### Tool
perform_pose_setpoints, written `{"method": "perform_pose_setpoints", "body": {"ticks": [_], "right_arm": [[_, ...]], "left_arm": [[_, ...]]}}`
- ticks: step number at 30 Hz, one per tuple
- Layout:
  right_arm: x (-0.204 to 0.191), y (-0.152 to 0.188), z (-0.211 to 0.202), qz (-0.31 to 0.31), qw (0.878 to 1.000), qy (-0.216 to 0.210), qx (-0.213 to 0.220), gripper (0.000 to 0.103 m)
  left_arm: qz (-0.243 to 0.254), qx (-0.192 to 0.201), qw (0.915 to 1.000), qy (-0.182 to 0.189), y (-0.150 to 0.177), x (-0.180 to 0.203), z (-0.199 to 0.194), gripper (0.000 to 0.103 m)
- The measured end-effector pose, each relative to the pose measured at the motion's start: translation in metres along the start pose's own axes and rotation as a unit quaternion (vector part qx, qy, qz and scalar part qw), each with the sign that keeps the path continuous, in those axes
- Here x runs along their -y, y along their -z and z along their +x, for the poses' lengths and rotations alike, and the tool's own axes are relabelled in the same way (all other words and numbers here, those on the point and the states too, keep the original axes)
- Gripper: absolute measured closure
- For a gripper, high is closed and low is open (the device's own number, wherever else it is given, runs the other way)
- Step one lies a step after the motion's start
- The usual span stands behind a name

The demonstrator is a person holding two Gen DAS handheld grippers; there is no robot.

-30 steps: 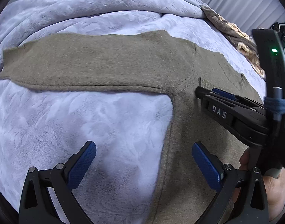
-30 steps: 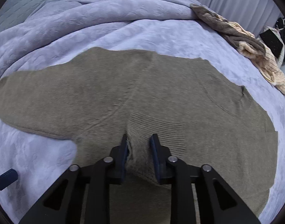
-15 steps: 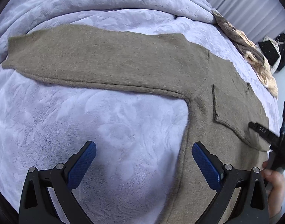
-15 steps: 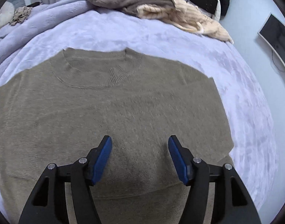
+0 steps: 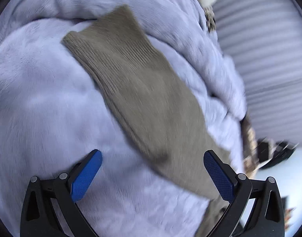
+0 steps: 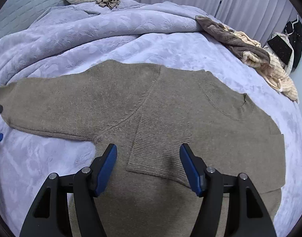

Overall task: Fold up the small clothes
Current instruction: 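Lay the sleeve across the sweater body and open the right gripper, then grasp the other sleeve cuff with the left gripper and lift it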

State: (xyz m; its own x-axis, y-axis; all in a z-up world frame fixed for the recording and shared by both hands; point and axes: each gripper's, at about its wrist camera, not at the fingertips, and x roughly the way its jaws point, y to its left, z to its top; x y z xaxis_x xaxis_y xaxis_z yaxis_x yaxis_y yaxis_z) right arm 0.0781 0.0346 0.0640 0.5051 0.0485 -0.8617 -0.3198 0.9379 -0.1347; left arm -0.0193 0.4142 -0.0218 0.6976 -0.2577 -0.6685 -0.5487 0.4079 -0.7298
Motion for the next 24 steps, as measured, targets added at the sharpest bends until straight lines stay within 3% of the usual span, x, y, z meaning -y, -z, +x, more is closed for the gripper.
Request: {"method": "perform_pose_setpoints", "body": {"ticks": [5, 6, 7, 8, 9, 12, 16, 24], "right_arm": [[0.022, 0.007, 0.004, 0.021, 1.000, 0.010, -0.019, 0.033], [0.026, 0.009, 0.006, 0.023, 0.999, 0.014, -0.022, 0.033], [0.030, 0.010, 0.007, 0.025, 0.999, 0.017, -0.025, 0.033], [0.032, 0.012, 0.006, 0.027, 0.999, 0.018, -0.029, 0.033], [0.035, 0.014, 0.006, 0.030, 0.999, 0.019, -0.032, 0.033], [0.039, 0.012, 0.005, 0.032, 0.999, 0.024, -0.030, 0.033], [0.030, -0.009, 0.009, 0.023, 0.999, 0.031, -0.022, 0.033], [-0.041, -0.061, 0.063, -0.010, 0.998, 0.035, -0.053, 0.033]], "left_arm": [[-0.038, 0.038, 0.9968, 0.059, -0.038, -0.013, 0.007, 0.003], [-0.036, 0.051, 0.9960, 0.064, -0.042, -0.013, 0.006, 0.029], [-0.033, 0.048, 0.9957, 0.072, -0.046, -0.012, 0.008, 0.071], [-0.035, 0.034, 0.9952, 0.085, -0.050, -0.014, 0.013, 0.087], [-0.037, 0.028, 0.9946, 0.093, -0.050, -0.015, 0.016, 0.093], [-0.009, 0.051, 0.9967, 0.063, -0.044, -0.010, 0.007, 0.093], [0.023, 0.087, 0.9940, 0.061, -0.033, 0.005, -0.021, 0.093], [0.097, 0.117, 0.9879, 0.029, -0.015, 0.046, -0.061, 0.093]]}}
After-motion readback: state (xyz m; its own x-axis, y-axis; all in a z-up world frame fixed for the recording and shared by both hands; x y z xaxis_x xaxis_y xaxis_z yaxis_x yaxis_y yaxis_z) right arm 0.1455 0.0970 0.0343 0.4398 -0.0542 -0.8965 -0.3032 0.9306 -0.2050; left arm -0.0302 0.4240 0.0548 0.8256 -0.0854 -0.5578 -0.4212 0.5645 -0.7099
